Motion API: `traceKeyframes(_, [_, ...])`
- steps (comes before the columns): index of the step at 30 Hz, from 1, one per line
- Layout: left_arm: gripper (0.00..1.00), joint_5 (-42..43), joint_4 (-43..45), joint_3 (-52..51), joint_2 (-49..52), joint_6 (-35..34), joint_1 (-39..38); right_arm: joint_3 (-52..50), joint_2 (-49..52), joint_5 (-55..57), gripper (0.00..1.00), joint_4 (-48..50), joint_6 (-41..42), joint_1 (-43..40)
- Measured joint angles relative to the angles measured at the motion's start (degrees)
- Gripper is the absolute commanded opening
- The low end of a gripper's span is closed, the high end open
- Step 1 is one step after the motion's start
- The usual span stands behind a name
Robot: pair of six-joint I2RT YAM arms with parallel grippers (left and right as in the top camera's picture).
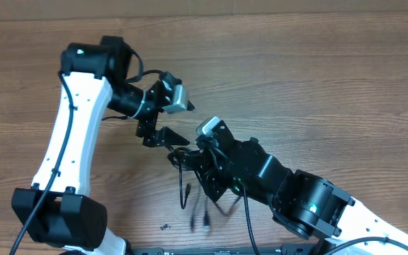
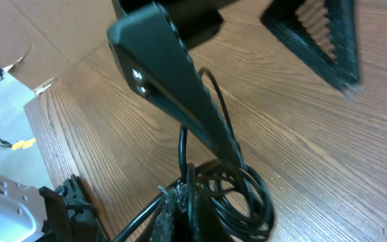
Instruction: Untangle cables
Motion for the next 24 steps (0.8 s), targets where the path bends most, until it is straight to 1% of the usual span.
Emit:
traceKeyframes(2, [0.77,-0.3,0.0,0.0,0.0,2.1,-2.1,0.0,0.0,-0.2,0.04,0.0,0.0,0.0])
traceKeyframes(5, [0.80,-0.4,0.0,0.0,0.0,3.6,-3.5,0.0,0.0,-0.2,0.04,0.2,0.0,0.0])
traceKeyframes(10, [0.81,-0.4,0.0,0.0,0.0,4.5,-1.2,0.0,0.0,-0.2,0.04,0.4,0.0,0.0])
traceKeyframes(12, [0.91,-0.5,0.0,0.0,0.0,4.6,0.2,0.0,0.0,-0.1,0.04,0.1,0.0,0.0])
traceKeyframes(13, [0.94,-0.6,0.0,0.0,0.0,4.8,0.4,0.0,0.0,0.0,0.04,-0.1,0.0,0.0])
traceKeyframes(14, [1.00,-0.6,0.1,0.0,0.0,4.9,0.4,0.0,0.0,0.4,0.05,-1.3,0.0,0.0])
traceKeyframes(15, [1.00,-0.7,0.1,0.0,0.0,5.0,0.3,0.0,0.0,1.3,0.19,-3.4,0.1,0.0])
traceKeyframes(16, [1.00,-0.7,0.2,0.0,0.0,5.0,0.4,0.0,0.2,1.6,0.35,-4.7,0.3,0.0])
traceKeyframes(18, [1.00,-0.7,1.3,0.0,0.0,4.6,1.0,0.0,1.5,1.9,0.59,-6.3,0.6,0.0])
traceKeyframes(19, [1.00,-0.6,4.4,0.0,0.0,2.3,2.2,0.1,3.6,1.1,0.63,-6.6,1.3,0.0])
traceKeyframes(20, [1.00,-0.7,7.7,-0.2,0.0,-0.9,3.3,0.1,4.9,0.3,0.69,-6.5,1.7,0.0])
traceKeyframes(21, [1.00,-0.8,10.3,-0.2,0.0,-3.3,4.3,0.1,6.7,-0.6,0.71,-6.4,1.9,0.0])
traceKeyframes(22, [1.00,-1.0,15.1,-0.2,0.0,-9.5,6.1,0.1,10.0,-1.8,0.72,-6.2,2.9,0.0])
traceKeyframes(24, [1.00,-1.7,20.6,-0.3,0.0,-17.6,8.2,0.1,14.0,-3.2,0.74,-5.4,4.6,0.0])
